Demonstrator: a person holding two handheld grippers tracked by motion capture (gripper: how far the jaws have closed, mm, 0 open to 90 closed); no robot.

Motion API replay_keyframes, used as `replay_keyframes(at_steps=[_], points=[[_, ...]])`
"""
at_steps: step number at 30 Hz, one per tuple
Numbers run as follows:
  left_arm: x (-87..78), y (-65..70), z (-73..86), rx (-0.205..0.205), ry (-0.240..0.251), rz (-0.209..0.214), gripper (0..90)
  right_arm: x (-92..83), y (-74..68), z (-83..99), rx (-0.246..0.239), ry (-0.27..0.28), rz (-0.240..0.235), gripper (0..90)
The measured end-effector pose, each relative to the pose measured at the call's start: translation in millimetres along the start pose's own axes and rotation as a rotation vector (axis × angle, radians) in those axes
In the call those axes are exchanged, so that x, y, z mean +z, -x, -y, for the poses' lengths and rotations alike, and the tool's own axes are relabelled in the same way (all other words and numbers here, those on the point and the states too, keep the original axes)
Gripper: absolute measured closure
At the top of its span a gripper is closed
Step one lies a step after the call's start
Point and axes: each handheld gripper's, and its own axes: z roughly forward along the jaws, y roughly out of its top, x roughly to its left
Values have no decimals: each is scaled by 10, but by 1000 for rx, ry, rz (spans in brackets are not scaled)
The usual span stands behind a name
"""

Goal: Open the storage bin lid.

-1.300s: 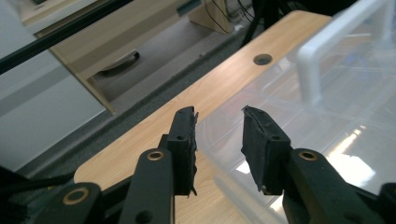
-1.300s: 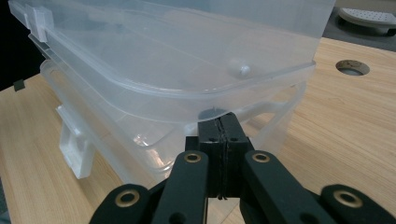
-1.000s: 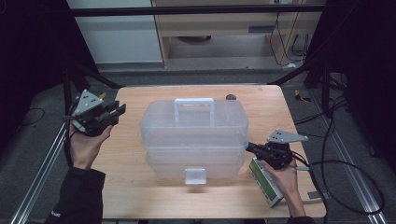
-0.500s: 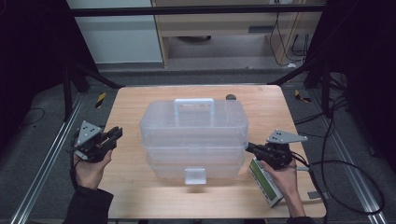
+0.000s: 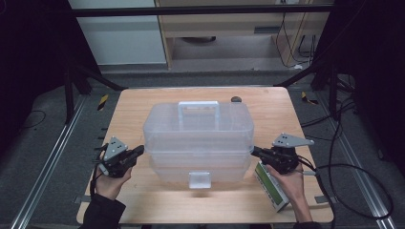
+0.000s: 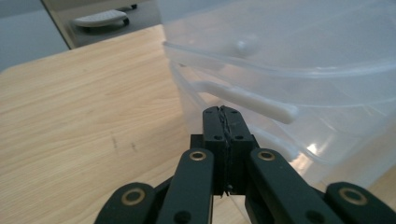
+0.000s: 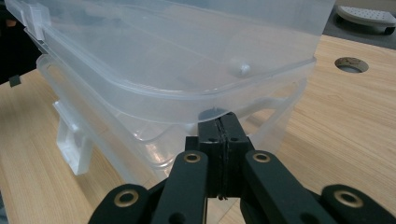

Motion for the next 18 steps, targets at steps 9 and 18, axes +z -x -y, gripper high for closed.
replay_keyframes(at_steps=[9, 18], points=[[-47, 81, -72, 16, 44, 52, 893, 0, -1, -11, 0, 7, 0, 894], [-86, 86, -151, 18, 71, 45, 893, -12, -3, -108, -8, 30, 4, 895]])
